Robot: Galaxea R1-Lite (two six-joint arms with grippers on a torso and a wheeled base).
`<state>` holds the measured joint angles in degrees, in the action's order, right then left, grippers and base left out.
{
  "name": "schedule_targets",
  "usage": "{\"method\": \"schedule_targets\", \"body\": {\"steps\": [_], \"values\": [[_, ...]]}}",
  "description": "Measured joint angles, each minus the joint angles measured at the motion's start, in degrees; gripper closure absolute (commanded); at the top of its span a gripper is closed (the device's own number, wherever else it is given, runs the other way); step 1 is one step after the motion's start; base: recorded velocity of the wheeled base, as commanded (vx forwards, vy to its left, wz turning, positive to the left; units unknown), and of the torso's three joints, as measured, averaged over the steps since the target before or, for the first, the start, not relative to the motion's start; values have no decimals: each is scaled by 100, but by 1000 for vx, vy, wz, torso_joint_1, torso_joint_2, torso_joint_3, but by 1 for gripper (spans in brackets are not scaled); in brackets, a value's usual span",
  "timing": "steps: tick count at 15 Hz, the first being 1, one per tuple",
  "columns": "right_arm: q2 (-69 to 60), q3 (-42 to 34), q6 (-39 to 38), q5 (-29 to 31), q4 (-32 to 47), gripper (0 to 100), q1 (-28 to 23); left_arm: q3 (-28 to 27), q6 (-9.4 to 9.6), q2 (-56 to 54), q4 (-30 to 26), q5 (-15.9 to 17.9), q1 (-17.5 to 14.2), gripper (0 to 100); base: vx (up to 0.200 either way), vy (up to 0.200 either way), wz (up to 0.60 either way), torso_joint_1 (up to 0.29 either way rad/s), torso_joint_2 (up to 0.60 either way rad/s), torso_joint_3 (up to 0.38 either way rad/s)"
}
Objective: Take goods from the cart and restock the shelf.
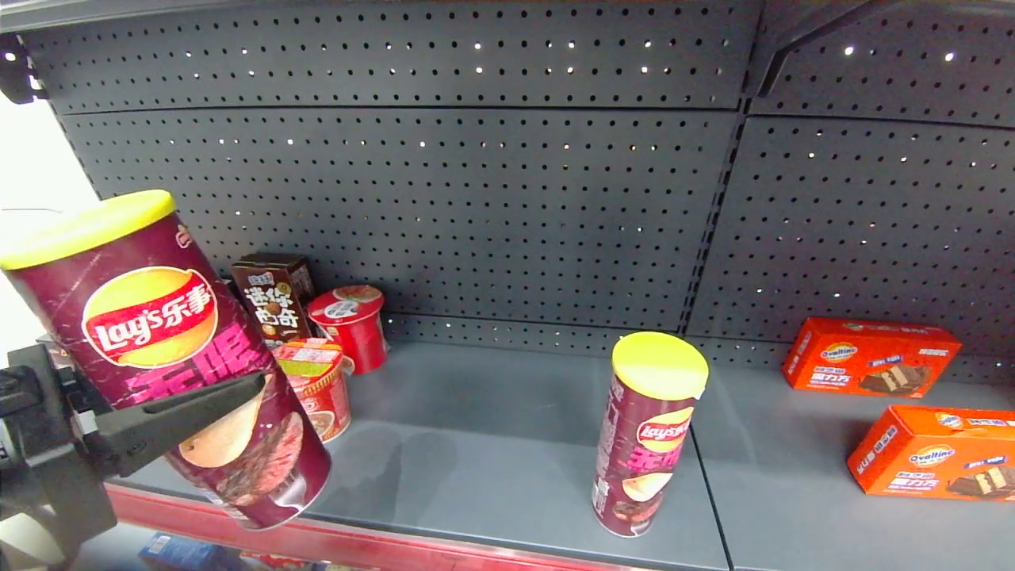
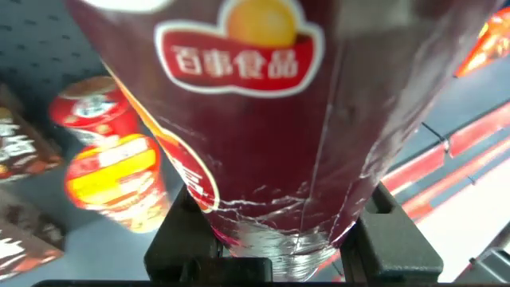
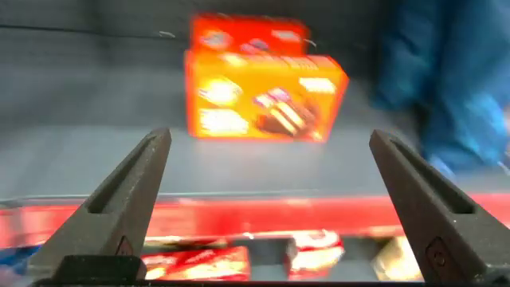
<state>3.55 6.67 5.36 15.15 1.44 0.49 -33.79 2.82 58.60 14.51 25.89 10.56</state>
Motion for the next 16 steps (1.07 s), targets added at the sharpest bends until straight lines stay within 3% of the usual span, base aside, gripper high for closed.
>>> {"method": "schedule_targets", "body": {"steps": [4,6,9,16], "values": [[-304,-544,172,279,-375,0,-46,-38,0,308,5,-1,223,100,0,0,0,0,0,0],[-341,-571,172,263,-375,0,-49,-68,0,468,150,-1,322,100,0,0,-600,5,2,2],[-357,-579,158,258,-384,0,-51,-40,-4,652,492,-4,361,100,0,0,-200,-2,-2,2],[-362,-588,128,241,-384,0,-46,-2,-6,783,490,-4,369,100,0,0,0,0,0,0]]}}
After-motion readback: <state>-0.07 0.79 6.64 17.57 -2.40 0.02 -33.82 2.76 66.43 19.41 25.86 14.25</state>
